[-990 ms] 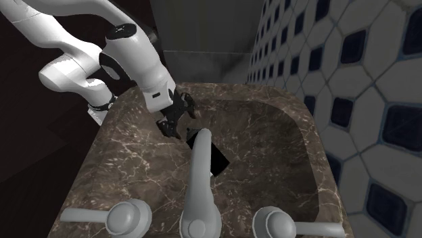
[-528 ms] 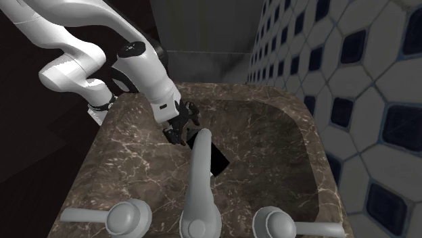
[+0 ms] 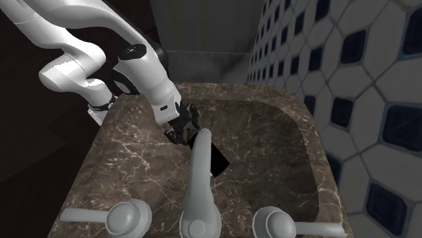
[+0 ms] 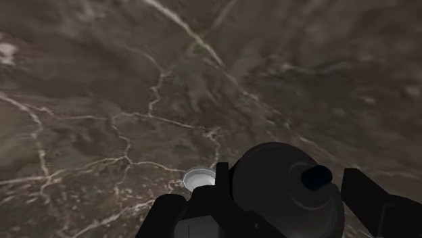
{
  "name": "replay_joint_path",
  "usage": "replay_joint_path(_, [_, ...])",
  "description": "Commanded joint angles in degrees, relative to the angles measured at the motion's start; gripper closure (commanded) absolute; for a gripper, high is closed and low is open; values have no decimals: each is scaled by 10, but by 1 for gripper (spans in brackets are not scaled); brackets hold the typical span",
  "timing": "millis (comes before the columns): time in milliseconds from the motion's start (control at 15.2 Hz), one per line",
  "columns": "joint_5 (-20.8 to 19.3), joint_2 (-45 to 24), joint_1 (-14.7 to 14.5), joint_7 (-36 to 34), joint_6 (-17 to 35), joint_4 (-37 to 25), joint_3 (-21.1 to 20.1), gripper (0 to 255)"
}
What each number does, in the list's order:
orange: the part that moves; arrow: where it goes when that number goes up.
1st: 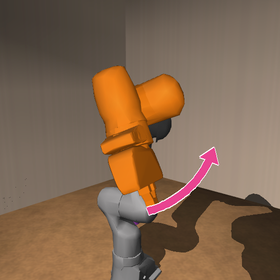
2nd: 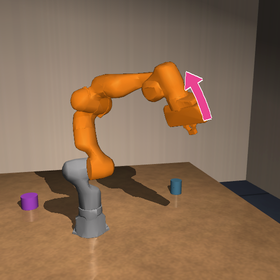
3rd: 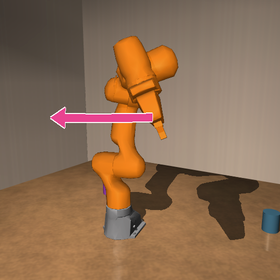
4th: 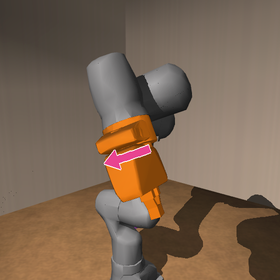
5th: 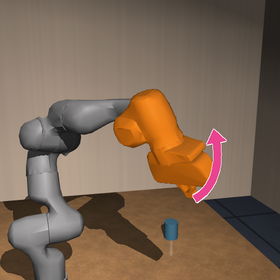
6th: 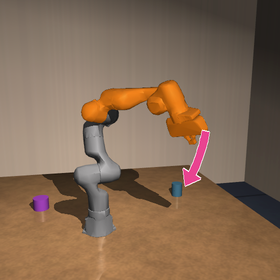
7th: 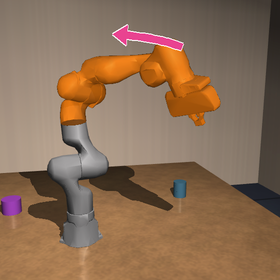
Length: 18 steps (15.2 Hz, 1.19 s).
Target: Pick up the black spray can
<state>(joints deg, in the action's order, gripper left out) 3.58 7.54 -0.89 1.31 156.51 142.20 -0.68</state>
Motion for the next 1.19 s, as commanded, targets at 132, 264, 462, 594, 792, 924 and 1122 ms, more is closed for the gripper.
replay_joint_path(132, [0,-2,0,-1,0,0,0,255])
replay_joint_path(264, [-1,4,0,-1,-9,-2,0,255])
replay_joint_path(462, [-3,20,1,-4,-34,-12,-1,255])
replay_joint_path(594, [-4,30,1,-5,-51,-19,-1,255])
replay_joint_path(792, [-6,43,2,-6,-76,-30,-1,255])
replay_joint_path(924, [-7,51,2,-7,-92,-39,-1,255])
replay_joint_path(1122, [-8,63,3,-9,-117,-52,-1,255])
